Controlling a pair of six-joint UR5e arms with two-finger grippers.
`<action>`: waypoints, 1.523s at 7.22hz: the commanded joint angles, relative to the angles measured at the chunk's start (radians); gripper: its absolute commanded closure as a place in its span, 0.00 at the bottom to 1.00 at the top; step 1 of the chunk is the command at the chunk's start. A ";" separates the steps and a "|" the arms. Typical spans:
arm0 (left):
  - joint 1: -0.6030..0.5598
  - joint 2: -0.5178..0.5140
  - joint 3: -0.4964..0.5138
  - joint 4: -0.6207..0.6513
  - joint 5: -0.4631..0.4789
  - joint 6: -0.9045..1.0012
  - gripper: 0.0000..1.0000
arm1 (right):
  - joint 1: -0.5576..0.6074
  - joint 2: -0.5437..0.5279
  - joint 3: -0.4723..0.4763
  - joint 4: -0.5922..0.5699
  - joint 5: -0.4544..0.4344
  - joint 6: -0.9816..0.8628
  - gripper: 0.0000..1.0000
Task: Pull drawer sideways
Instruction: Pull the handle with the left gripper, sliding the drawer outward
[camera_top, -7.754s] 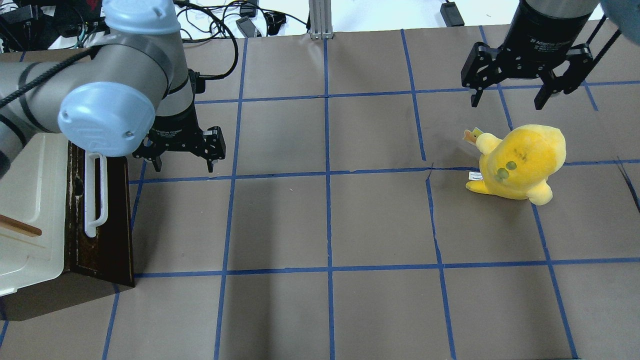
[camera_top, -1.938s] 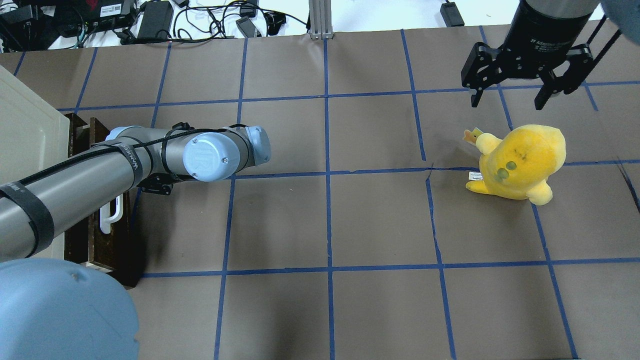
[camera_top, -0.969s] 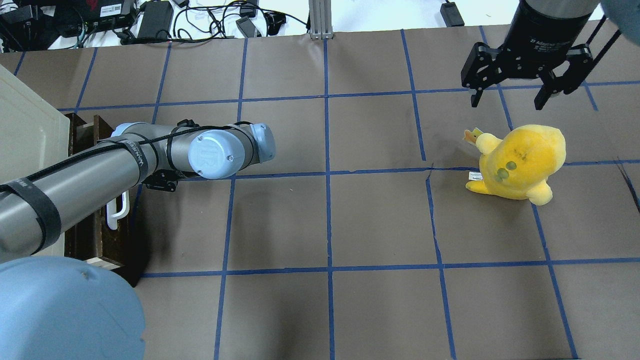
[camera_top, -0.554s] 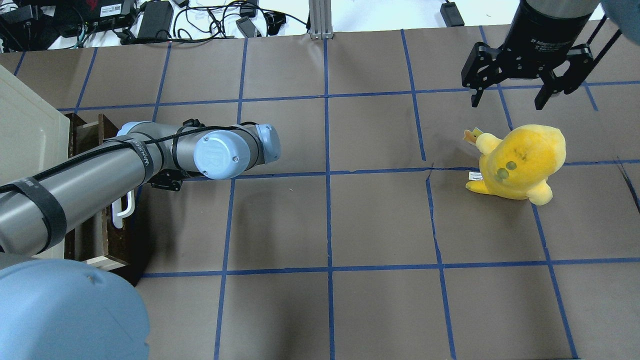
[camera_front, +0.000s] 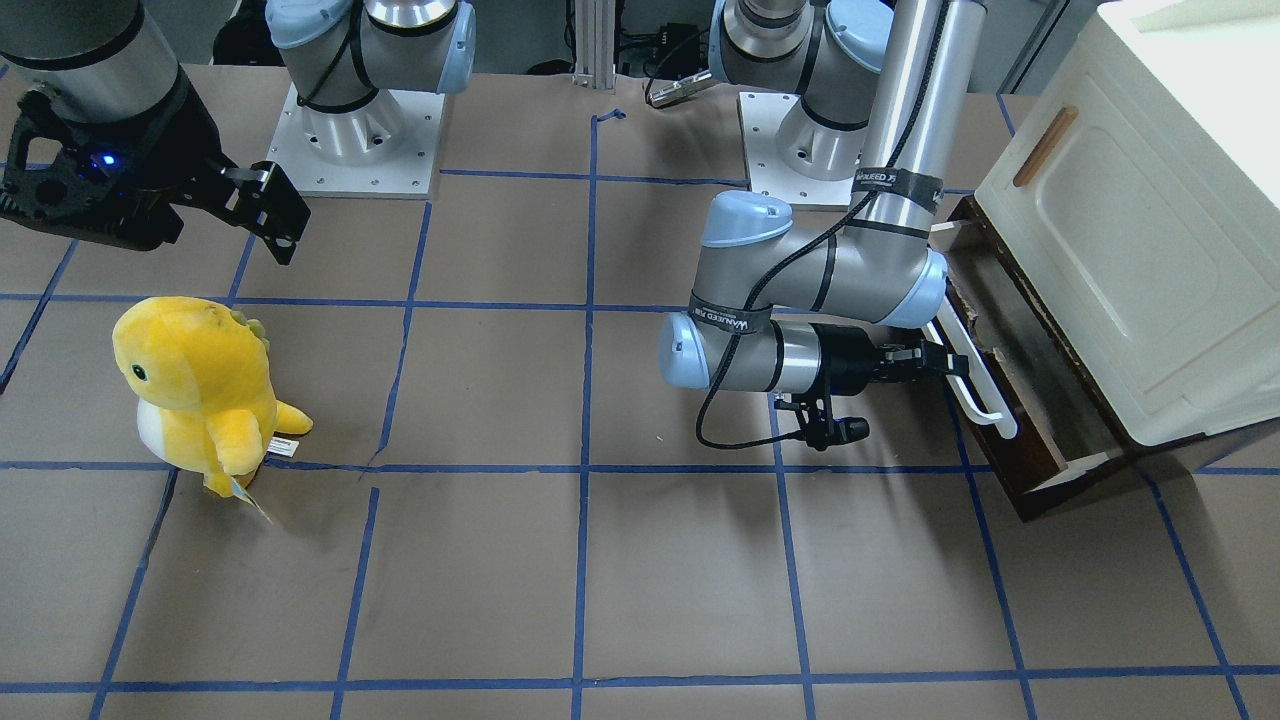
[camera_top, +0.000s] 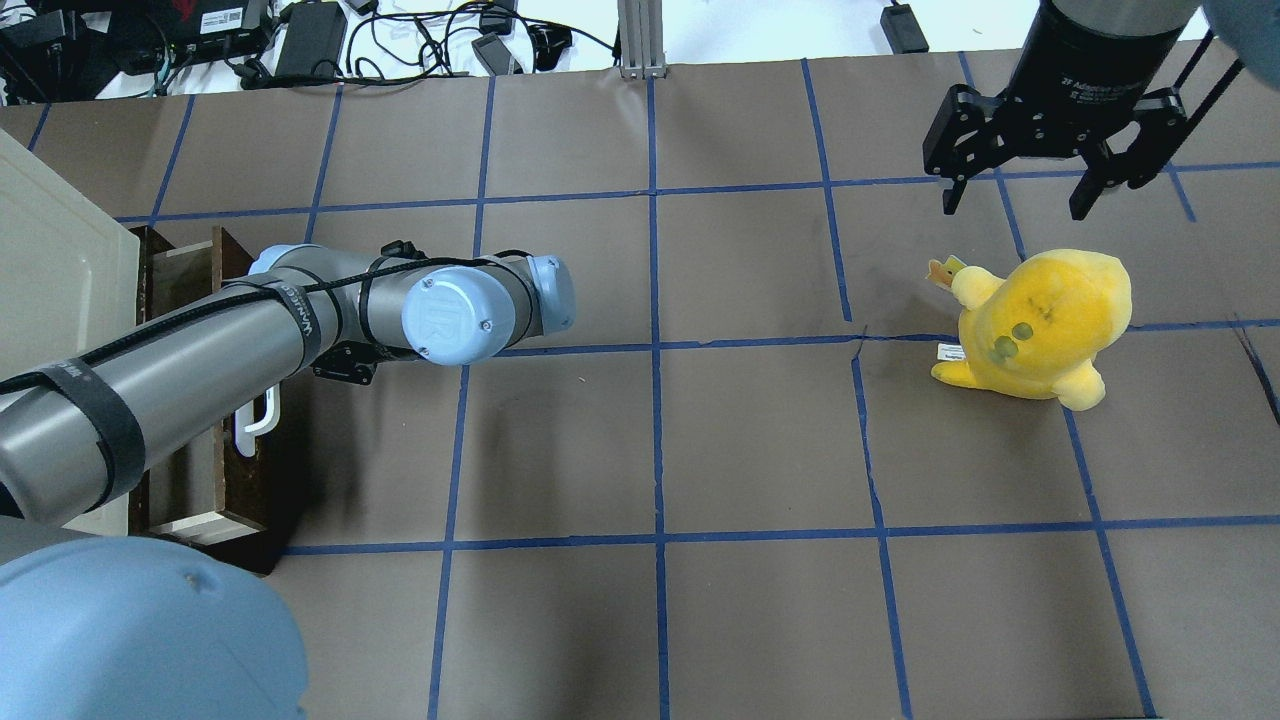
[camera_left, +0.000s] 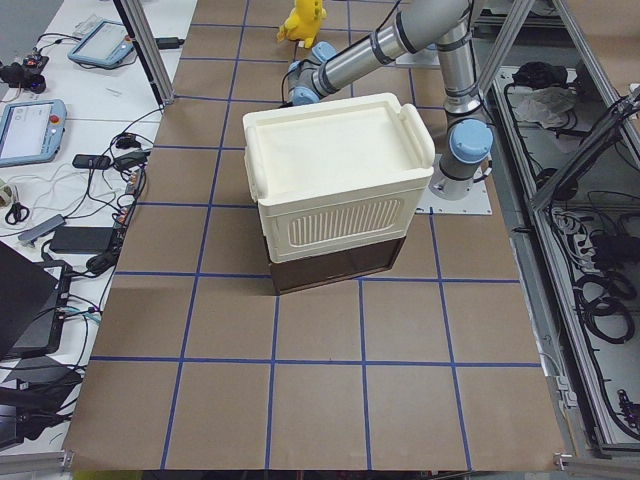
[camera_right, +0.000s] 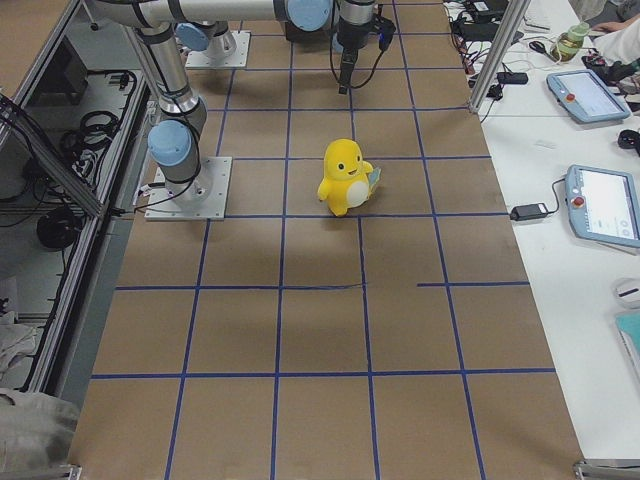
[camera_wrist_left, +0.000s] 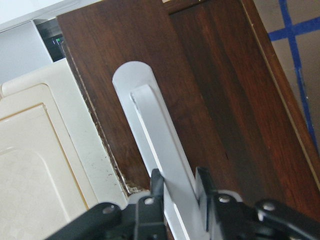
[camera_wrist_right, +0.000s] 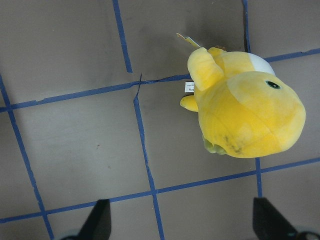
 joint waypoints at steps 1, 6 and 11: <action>-0.003 -0.001 0.003 -0.001 0.002 0.000 0.85 | 0.001 0.000 0.000 -0.001 0.000 0.000 0.00; -0.008 -0.004 0.005 0.005 -0.001 0.000 0.88 | 0.001 0.000 0.000 -0.001 0.000 0.000 0.00; -0.032 -0.006 0.003 0.009 0.000 0.000 0.88 | 0.001 0.000 0.000 0.001 0.000 0.000 0.00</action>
